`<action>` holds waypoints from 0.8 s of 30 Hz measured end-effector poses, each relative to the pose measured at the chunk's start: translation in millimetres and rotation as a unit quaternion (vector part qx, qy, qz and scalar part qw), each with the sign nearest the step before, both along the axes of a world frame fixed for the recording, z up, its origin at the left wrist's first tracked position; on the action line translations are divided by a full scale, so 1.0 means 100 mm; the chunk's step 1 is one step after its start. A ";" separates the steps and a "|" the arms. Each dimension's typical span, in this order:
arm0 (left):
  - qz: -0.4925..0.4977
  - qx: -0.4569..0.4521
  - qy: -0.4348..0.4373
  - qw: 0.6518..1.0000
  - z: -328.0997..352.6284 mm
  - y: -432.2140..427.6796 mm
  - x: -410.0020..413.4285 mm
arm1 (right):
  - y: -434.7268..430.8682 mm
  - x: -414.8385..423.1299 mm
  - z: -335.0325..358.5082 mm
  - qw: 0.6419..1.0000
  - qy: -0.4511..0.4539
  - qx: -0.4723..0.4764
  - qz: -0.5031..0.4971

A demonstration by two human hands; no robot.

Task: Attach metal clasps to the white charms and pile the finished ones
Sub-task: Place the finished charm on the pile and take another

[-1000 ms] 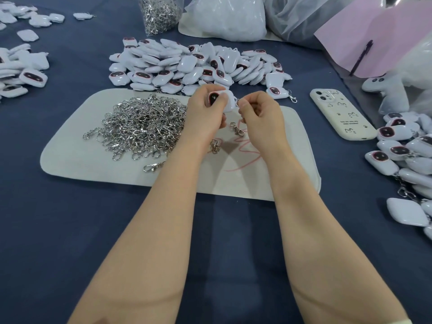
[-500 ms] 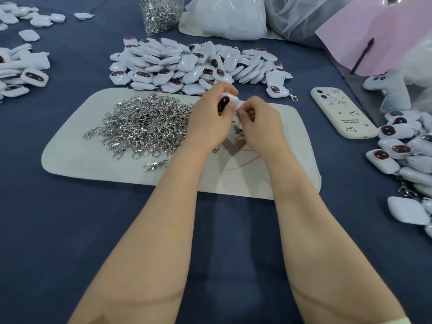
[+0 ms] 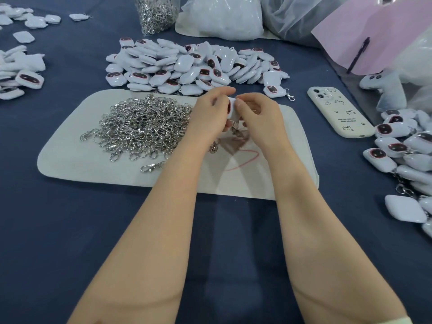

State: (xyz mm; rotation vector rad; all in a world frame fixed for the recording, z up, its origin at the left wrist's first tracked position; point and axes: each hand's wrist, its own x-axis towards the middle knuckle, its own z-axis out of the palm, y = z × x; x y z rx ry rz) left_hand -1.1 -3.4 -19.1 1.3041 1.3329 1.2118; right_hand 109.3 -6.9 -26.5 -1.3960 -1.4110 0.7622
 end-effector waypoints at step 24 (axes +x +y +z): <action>-0.168 -0.064 -0.078 0.981 0.33 -0.48 1.97 | -0.73 1.57 0.20 0.943 -0.030 -0.013 -0.331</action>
